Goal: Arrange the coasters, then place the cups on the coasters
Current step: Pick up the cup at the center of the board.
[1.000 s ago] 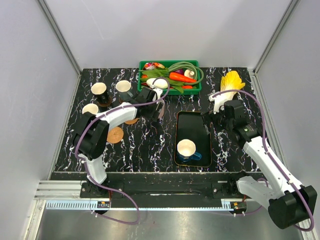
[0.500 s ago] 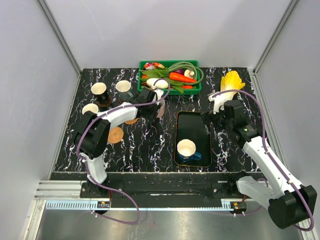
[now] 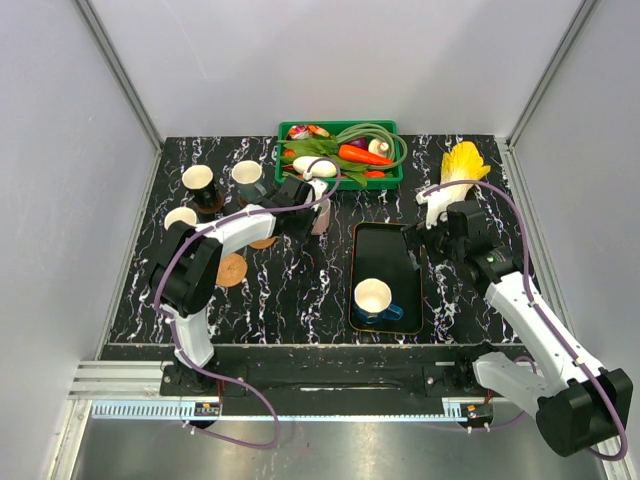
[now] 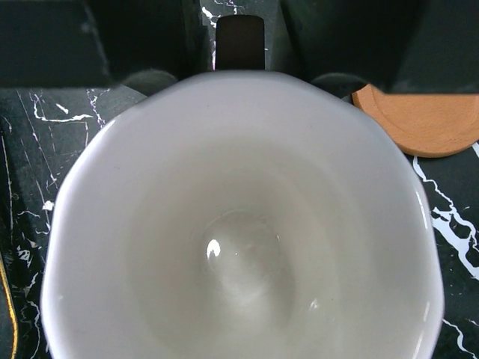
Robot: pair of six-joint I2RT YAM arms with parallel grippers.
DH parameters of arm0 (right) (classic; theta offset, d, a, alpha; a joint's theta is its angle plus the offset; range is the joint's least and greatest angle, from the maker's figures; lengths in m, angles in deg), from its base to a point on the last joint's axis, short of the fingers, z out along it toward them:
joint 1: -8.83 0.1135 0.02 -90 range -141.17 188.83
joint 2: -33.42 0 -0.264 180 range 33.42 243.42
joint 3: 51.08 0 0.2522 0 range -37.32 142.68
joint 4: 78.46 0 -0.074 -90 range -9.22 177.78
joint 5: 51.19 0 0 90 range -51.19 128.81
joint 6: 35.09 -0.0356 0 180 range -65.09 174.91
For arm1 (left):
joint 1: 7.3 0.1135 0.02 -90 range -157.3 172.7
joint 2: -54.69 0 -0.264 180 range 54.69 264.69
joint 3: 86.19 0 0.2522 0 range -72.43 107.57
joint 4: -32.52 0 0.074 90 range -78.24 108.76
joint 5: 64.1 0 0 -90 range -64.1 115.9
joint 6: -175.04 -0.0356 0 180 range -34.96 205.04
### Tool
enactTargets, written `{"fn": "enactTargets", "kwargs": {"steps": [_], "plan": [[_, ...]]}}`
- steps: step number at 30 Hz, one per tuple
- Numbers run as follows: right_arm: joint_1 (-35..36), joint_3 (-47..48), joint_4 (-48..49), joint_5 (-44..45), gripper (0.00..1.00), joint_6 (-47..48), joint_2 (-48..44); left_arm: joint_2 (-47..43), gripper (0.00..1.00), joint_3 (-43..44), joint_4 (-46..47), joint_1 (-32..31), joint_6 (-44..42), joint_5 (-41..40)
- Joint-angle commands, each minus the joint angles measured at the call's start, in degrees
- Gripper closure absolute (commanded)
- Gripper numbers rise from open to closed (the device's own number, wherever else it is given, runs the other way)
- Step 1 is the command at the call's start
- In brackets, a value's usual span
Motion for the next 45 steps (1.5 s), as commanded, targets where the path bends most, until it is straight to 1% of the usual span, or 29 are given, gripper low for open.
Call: {"fn": "enactTargets", "kwargs": {"steps": [1, 7, 13, 17, 18, 19, 21, 24, 25, 26, 27, 35, 41, 45], "plan": [[-0.3, 0.0, 2.0, -0.1, 0.0, 0.7, 0.1, -0.5, 0.62, 1.0, 4.3, 0.2, -0.9, 0.1], [-0.3, 0.0, 1.9, 0.0, 0.0, 0.9, 0.3, -1.4, 0.6, 0.2, 6.4, 0.3, -0.8, 0.1], [-0.4, 0.0, 1.9, -0.1, 0.0, 0.9, 0.5, -0.9, 0.6, 0.2, 7.2, 0.3, -0.7, 0.0], [-0.4, 0.0, 1.9, -0.2, 0.0, 0.9, 0.7, -0.5, 0.63, 0.2, 7.6, 0.2, -0.7, 0.1], [-0.3, 0.0, 2.0, -0.3, 0.0, 0.9, 0.7, -0.5, 0.64, 0.1, 7.7, 0.2, -0.7, -1.4], [-0.4, 0.0, 2.0, -0.1, 0.0, 1.0, 0.7, -0.6, 0.66, 0.0, 7.8, 0.2, -0.7, -1.4], [-0.4, 0.0, 1.9, -0.2, 0.0, 1.0, 0.8, -0.7, 0.76, -0.3, 7.9, 0.3, -0.9, -1.5], [-0.4, 0.0, 2.0, -0.2, 0.0, 0.9, 0.9, -0.9, 0.83, -0.2, 7.9, 0.2, -0.9, -1.7], [-0.4, -0.1, 1.9, -0.3, 0.0, 0.9, 0.9, -1.0, 0.9, -0.2, 7.9, 0.2, -0.9, -1.7], [-0.3, 0.0, 1.9, -0.3, 0.0, 0.9, 0.9, -1.1, 0.92, 0.0, 7.8, 0.2, -0.9, -1.8], [-0.4, 0.0, 1.9, -0.3, 0.0, 0.9, 1.1, -1.1, 1.0, 0.1, 7.7, 0.2, -0.9, -1.9], [-0.4, -0.1, 1.9, -0.3, 0.0, 1.0, 1.0, -4.9, 1.0, 0.7, 7.0, 1.1, -2.8, -2.6], [-0.4, -0.3, 2.0, -0.2, 0.0, 1.2, 1.1, -11.8, 1.0, 0.5, 4.5, 3.0, -3.5, -1.0], [-0.4, -0.6, 2.2, -0.3, 0.0, 1.4, 1.1, -17.6, 1.0, -2.5, 4.2, 3.4, -5.6, -0.7]]}}
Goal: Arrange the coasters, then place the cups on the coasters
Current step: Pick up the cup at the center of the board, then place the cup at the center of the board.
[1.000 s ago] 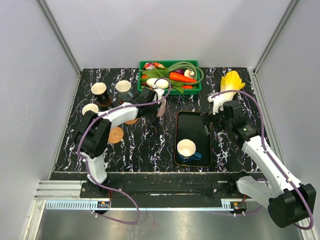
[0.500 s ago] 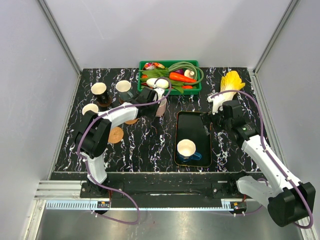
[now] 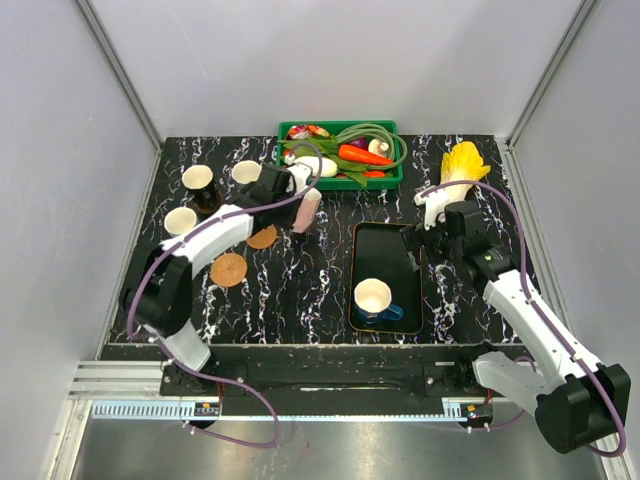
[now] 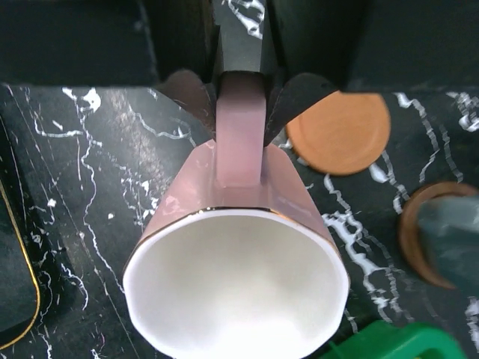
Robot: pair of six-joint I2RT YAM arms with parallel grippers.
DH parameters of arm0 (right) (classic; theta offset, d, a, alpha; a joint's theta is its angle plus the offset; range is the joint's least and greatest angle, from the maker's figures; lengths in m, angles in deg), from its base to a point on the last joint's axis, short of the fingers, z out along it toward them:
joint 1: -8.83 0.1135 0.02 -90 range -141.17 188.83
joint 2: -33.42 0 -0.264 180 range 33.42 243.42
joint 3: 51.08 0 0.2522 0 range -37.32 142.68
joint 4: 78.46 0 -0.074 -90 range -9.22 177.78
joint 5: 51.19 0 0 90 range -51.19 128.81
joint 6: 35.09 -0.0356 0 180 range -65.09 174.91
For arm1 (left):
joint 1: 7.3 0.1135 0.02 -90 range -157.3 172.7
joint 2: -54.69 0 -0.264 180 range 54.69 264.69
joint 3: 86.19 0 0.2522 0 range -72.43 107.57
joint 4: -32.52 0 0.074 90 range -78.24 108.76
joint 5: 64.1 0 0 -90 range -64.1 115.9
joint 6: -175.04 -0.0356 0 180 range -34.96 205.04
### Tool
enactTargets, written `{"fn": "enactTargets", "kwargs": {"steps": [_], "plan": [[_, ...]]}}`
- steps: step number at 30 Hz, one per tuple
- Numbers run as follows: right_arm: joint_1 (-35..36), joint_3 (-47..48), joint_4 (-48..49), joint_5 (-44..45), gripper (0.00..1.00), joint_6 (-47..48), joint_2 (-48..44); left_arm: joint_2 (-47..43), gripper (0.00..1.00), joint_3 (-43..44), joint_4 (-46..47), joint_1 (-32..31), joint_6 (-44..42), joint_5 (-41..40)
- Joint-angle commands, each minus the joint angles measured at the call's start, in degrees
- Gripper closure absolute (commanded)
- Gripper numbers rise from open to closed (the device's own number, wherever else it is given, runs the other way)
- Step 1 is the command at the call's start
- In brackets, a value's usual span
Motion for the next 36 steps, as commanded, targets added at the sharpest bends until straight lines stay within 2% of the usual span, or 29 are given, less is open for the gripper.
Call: {"fn": "enactTargets", "kwargs": {"steps": [1, 11, 17, 20, 31, 36], "plan": [[-0.3, -0.3, 2.3, -0.3, 0.0, 0.9, -0.1, -10.8, 1.0, -3.1, 4.4, 0.7, -3.1, 0.1], [-0.4, -0.3, 2.3, -0.5, 0.0, 0.8, 0.1, -25.3, 1.0, -15.1, 6.3, 1.9, -7.0, -1.5], [-0.4, -0.3, 2.4, -0.8, 0.0, 0.9, 0.3, -34.1, 1.0, -23.1, 10.3, 3.6, -8.0, 2.0], [-0.3, -0.3, 2.3, -0.9, 0.0, 0.8, 0.5, -33.7, 1.0, -24.0, 11.0, 3.6, -7.4, 4.6], [-0.4, 2.3, 1.2, -1.9, 0.0, -0.1, 1.7, -26.5, 1.0, -17.9, 10.9, 2.1, -5.6, 10.8], [-0.3, 8.7, -2.1, -10.8, 0.0, -1.5, 5.1, -24.3, 1.0, -16.6, 13.9, 0.4, -5.9, 14.8]]}}
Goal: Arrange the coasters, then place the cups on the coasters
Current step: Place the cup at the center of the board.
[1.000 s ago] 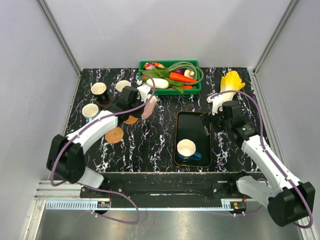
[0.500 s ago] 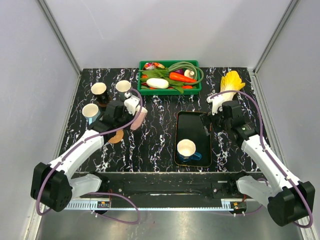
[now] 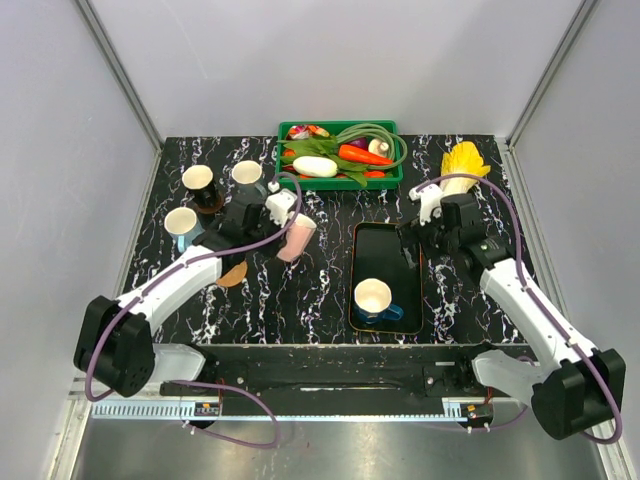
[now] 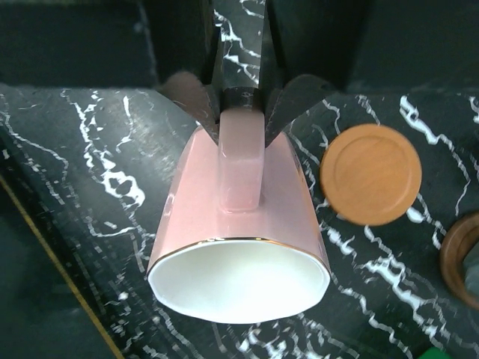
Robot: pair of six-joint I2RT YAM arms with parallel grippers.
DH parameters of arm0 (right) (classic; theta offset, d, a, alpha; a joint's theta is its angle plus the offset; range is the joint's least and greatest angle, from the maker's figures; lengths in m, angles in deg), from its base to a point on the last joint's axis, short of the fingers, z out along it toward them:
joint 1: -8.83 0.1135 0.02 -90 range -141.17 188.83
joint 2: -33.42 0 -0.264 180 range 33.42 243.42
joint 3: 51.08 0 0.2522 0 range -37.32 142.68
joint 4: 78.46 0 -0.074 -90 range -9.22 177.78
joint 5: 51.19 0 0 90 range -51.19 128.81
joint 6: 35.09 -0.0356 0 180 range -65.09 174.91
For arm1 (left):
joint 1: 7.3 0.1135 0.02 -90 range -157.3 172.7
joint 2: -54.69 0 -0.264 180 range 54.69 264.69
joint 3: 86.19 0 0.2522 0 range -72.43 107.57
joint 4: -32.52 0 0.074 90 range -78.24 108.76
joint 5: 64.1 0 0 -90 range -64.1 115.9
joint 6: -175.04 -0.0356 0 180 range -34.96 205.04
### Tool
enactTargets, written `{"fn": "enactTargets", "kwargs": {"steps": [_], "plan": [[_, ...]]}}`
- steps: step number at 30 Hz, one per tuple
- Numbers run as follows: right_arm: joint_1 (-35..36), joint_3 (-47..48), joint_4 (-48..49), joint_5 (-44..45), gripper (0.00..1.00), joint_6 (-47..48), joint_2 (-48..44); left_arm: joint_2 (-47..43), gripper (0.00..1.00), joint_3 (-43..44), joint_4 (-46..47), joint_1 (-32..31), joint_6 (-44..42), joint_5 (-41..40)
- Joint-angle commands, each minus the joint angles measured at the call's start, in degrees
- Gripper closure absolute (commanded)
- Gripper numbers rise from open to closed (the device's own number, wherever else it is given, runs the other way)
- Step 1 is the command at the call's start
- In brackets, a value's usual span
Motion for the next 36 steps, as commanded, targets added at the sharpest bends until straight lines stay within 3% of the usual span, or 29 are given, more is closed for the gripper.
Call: {"fn": "enactTargets", "kwargs": {"steps": [1, 8, 13, 22, 36], "plan": [[-0.2, 8.0, -1.9, -11.2, 0.0, -1.0, 2.4, 0.1, 1.0, 4.9, 11.3, -1.8, -0.4, 6.8], [-0.2, 19.4, -5.6, -35.4, 0.0, 2.5, 10.5, -0.4, 1.0, 3.2, 15.6, -3.8, -2.9, 15.6], [-0.2, 23.3, -5.9, -46.7, 0.0, 5.5, 16.7, -1.9, 1.0, 1.4, 18.4, -3.8, -3.9, 22.8], [-0.2, 26.1, -5.8, -53.5, 0.0, 6.5, 21.9, -3.2, 1.0, 0.1, 17.9, -4.2, -5.2, 30.1], [3.2, 24.8, -6.9, -51.0, 0.0, 14.6, 23.2, -4.4, 1.0, 1.1, 11.9, -4.7, -8.1, 36.5]]}}
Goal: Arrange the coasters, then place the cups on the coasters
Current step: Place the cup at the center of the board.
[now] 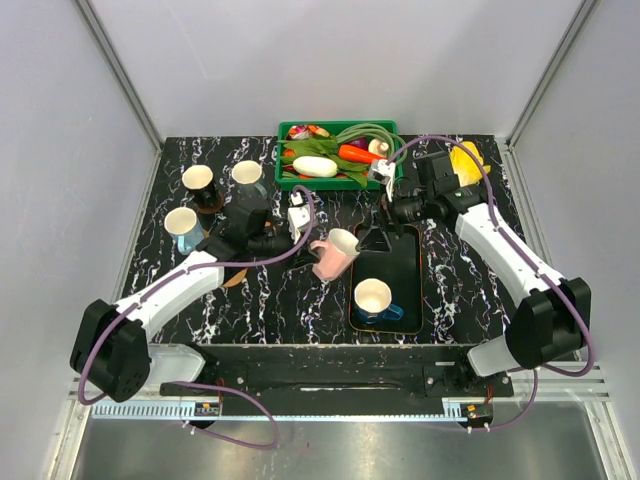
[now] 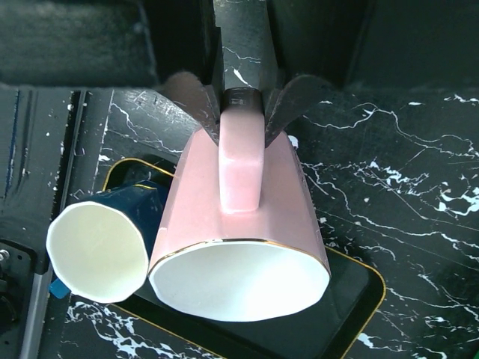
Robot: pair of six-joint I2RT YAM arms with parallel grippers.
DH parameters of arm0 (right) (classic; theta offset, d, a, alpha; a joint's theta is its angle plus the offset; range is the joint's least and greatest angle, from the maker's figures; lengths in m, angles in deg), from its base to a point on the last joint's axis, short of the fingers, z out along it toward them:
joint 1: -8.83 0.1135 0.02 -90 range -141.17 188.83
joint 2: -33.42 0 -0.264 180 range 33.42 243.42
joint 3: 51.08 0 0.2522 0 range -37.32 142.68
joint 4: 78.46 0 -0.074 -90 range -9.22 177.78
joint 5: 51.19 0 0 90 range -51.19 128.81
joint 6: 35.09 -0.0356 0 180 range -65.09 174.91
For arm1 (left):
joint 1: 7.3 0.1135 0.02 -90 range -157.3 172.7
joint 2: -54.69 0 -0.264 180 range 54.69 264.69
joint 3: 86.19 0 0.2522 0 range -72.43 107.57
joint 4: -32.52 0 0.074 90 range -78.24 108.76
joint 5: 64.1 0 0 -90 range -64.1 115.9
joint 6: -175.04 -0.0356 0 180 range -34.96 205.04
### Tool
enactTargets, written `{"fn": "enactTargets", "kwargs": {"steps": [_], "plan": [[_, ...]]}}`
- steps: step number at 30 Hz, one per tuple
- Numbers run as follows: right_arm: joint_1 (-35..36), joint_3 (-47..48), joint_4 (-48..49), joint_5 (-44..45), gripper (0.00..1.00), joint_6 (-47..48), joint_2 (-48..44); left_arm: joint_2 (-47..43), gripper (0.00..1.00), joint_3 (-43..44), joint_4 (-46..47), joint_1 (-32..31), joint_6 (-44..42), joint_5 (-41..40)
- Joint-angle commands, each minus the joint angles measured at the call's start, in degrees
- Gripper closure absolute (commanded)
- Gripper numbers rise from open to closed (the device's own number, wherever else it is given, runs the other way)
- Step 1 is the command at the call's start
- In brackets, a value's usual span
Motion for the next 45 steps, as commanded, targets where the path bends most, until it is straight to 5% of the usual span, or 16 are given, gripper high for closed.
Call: {"fn": "enactTargets", "kwargs": {"steps": [1, 45], "plan": [[2.3, 1.5, -0.7, -0.3, 0.0, 4.2, 1.1, -3.3, 1.0, 2.1, 3.8, -0.5, -2.0, 6.1], [7.7, 2.9, -9.1, -1.2, 0.0, 14.8, 7.0, -5.1, 1.0, 3.6, -1.5, -1.3, -4.6, 11.2]]}}
